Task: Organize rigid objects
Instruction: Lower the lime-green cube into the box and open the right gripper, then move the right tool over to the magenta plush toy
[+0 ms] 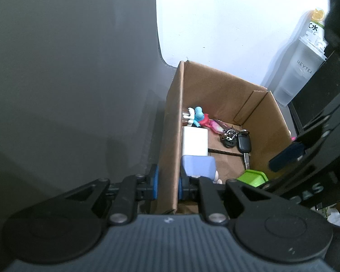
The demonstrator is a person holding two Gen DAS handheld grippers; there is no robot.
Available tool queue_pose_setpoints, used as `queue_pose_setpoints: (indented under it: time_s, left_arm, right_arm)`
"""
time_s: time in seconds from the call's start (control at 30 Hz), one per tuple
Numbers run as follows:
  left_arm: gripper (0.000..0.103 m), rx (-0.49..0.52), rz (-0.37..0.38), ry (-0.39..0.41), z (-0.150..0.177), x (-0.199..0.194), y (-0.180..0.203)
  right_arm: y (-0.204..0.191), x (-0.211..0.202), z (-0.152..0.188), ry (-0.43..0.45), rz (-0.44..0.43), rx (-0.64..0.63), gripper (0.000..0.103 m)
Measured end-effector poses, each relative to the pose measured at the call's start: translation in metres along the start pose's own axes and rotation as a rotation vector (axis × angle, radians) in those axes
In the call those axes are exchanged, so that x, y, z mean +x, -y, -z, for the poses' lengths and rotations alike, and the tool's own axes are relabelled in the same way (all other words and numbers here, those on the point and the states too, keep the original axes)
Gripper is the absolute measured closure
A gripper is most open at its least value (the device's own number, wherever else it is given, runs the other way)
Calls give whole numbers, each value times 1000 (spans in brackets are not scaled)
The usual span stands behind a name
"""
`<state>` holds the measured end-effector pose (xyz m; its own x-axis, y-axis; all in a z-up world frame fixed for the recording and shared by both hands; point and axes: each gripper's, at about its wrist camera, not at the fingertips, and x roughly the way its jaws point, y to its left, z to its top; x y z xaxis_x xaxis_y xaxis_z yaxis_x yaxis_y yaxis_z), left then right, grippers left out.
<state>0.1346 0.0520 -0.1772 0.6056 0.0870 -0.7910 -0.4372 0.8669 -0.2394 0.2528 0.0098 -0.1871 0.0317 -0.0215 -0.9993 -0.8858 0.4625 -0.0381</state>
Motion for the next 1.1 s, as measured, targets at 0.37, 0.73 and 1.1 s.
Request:
queue_pose_setpoints:
  time_s: [0.37, 0.73, 1.1]
  left_arm:
    - [88, 1, -1, 0, 0, 0, 0]
    - [88, 1, -1, -1, 0, 0, 0]
    - [88, 0, -1, -1, 0, 0, 0]
  right_arm:
    - [10, -44, 26, 189, -94, 134, 33]
    - [37, -67, 70, 323, -108, 250, 32]
    - [63, -81, 104, 436, -98, 334, 12]
